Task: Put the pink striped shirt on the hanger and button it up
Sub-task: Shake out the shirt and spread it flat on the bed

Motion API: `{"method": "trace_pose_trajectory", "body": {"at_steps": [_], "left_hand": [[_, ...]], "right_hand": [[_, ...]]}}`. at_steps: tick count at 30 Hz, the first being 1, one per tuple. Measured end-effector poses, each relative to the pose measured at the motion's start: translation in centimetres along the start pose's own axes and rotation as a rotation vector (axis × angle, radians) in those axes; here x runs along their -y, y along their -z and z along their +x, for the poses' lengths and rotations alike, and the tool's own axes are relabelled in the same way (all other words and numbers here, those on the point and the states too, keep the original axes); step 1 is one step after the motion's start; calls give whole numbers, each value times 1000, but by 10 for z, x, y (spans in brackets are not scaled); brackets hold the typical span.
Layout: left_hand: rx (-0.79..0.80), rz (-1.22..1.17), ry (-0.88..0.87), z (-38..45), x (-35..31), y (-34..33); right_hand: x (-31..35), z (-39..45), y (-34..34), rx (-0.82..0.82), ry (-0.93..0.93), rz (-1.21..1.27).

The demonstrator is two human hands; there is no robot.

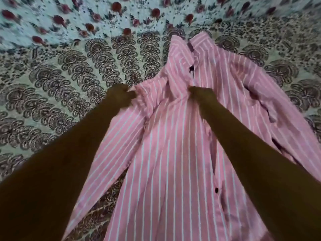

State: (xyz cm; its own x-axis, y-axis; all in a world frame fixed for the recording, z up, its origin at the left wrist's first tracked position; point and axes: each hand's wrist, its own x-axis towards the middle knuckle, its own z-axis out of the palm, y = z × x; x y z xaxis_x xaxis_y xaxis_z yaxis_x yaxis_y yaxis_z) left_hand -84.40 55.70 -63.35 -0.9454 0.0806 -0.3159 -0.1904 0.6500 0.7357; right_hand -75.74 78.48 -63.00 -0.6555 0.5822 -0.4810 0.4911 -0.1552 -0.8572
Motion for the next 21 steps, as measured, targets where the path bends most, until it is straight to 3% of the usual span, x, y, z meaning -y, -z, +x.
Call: {"method": "trace_pose_trajectory", "body": {"at_steps": [3, 6, 9, 11, 14, 18, 21], "left_hand": [[-236, -47, 41, 16, 5, 30], [-306, 88, -7, 18, -1, 36], [-236, 92, -118, -6, -7, 23], [-250, 138, -177, -37, -1, 12], [-224, 201, -426, -102, 28, -10], [19, 271, -452, -214, 72, -24], [12, 410, -409, -285, 110, -26]], "right_hand": [[-5, 11, 32, -254, 173, -86], [-21, 6, 38, -395, 308, -163], [-34, -8, 37, -304, 375, -154], [-49, -28, 48, -288, 426, -317], [-81, -82, 74, -212, 469, -521], [-131, -160, 117, -102, 631, -862], [-166, -222, 152, -113, 608, -977]]}}
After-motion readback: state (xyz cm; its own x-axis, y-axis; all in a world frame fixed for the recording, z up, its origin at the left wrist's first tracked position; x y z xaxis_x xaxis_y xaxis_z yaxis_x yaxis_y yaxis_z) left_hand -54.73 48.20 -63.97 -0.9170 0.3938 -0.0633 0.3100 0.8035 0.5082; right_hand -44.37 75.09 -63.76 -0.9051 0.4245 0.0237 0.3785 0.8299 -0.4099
